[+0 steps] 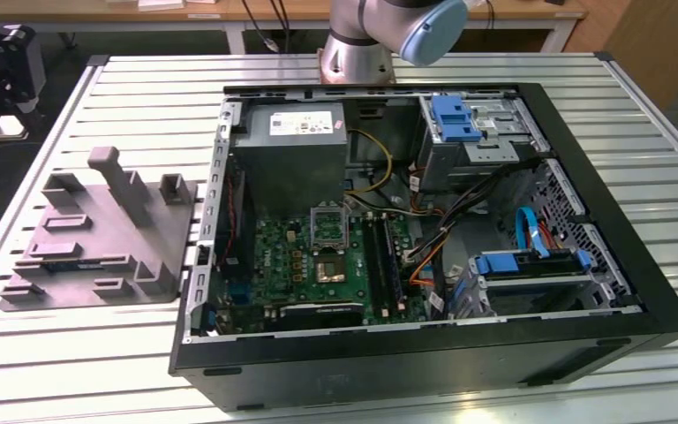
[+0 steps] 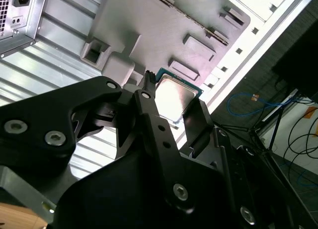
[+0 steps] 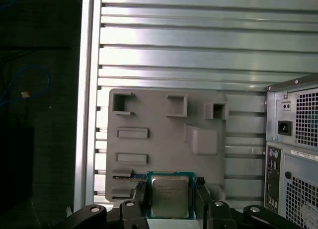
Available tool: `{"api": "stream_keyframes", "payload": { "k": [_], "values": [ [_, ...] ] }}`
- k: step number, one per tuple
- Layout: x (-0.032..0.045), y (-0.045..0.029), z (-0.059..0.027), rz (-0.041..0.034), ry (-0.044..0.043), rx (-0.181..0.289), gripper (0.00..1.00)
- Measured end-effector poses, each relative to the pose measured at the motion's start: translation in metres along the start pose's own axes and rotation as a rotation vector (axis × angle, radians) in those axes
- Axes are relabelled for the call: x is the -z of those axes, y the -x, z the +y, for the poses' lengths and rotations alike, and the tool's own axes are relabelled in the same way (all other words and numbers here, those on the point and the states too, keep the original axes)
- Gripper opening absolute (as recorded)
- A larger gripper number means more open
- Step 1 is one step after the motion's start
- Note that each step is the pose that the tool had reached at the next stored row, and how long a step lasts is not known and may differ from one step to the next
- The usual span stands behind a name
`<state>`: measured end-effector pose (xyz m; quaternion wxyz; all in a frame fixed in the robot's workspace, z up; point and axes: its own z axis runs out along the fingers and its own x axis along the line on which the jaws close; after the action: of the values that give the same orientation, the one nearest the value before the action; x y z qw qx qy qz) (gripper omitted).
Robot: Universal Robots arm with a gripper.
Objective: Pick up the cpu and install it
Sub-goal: 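Pick up the cpu and move it towards the insertion slot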
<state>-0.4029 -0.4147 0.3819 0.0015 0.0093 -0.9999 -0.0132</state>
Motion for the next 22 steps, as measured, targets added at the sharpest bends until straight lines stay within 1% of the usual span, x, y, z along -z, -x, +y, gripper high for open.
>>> {"api": "stream_keyframes", "payload": {
  "k": [11, 13, 22],
  "values": [
    [0.0000, 0.0020, 0.0000, 0.0000, 0.0000, 0.000, 0.47],
    [0.0000, 0.0058, -0.0001, 0.0000, 0.0000, 0.000, 0.47],
    [0.0000, 0.0082, -0.0001, 0.0001, 0.0000, 0.000, 0.47]
  ]
}}
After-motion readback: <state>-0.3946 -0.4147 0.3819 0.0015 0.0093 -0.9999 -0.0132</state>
